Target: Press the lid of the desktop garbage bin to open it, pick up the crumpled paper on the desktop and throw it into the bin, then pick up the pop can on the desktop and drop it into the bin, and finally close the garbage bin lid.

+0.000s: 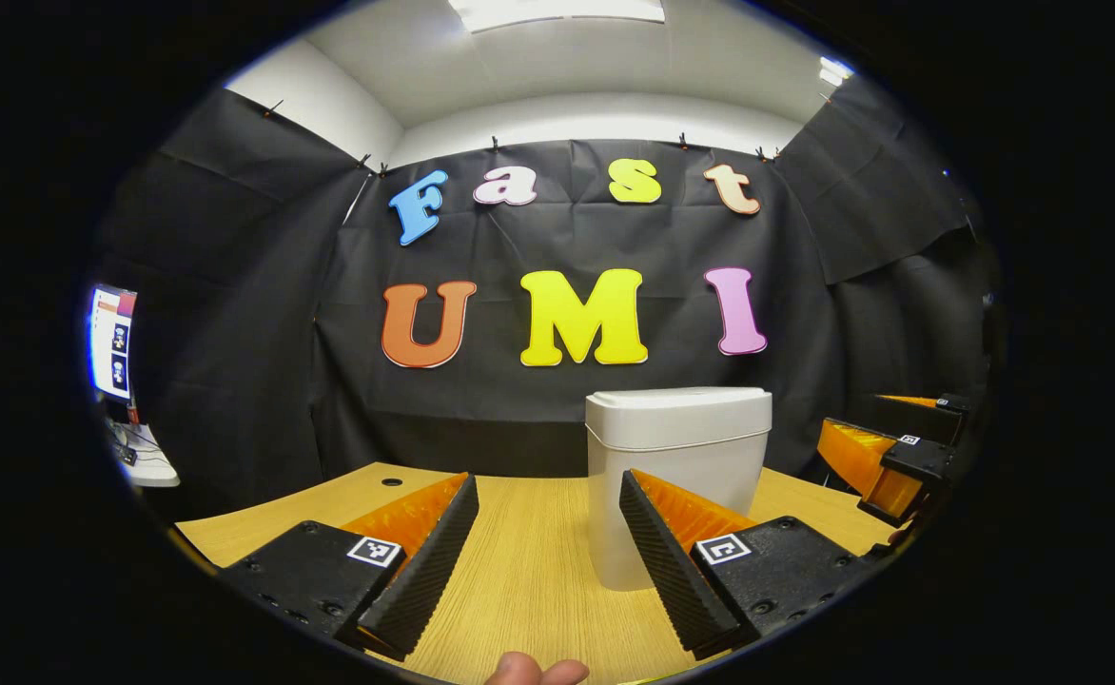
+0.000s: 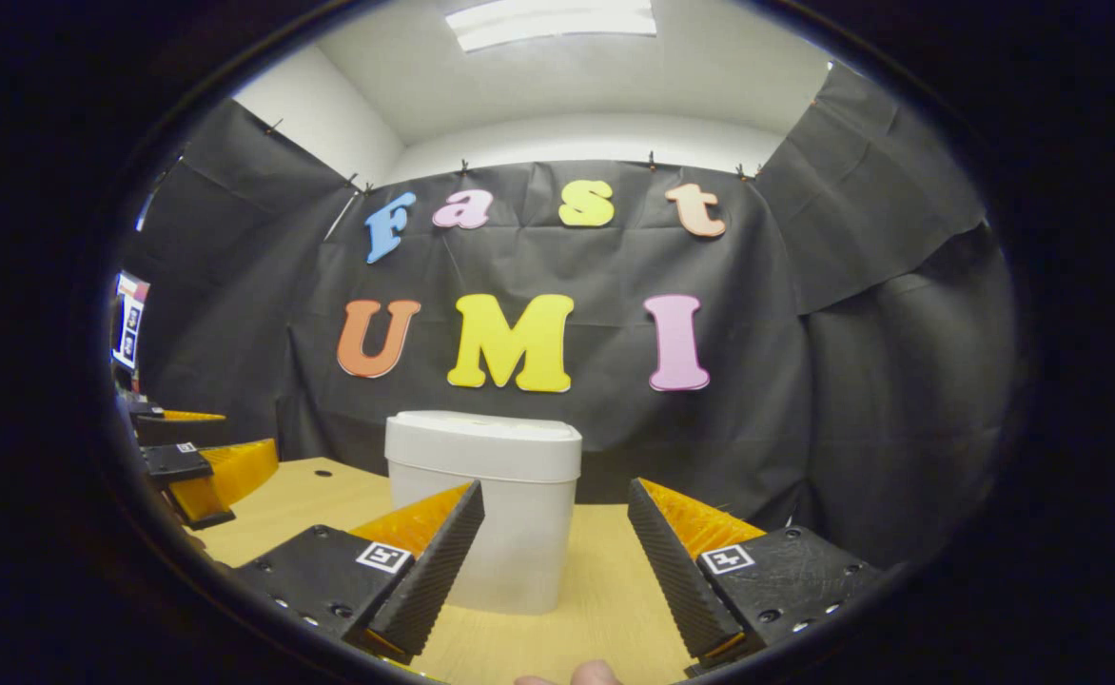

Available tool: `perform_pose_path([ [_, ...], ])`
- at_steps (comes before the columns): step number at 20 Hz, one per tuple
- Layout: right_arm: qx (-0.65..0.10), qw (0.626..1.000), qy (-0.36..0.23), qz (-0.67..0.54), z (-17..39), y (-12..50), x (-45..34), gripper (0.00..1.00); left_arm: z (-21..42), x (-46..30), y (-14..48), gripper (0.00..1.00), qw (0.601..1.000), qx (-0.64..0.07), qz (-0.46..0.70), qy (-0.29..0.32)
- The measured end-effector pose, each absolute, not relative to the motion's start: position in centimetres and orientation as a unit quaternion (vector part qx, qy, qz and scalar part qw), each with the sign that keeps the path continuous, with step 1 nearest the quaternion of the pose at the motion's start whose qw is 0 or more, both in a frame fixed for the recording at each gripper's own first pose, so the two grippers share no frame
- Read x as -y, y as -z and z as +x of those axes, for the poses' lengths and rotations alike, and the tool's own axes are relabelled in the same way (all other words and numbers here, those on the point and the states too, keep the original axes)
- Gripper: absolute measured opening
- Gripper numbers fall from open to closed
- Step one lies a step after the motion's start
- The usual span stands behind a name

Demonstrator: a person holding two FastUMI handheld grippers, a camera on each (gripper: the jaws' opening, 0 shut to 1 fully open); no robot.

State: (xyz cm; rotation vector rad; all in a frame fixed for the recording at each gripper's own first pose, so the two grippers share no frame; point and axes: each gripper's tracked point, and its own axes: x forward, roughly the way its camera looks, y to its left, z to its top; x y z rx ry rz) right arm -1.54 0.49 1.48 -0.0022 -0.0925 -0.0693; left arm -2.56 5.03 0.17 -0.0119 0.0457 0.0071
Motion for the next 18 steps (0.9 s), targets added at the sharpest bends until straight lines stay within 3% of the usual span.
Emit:
perform_pose_path([
  [18, 0.051, 0.998, 0.033, -0.006, -2.01, -1.37, -1.42, 0.96, -2.61, -5.01, -0.35, 0.96, 1.000, -0.024, -0.011, -0.011],
])
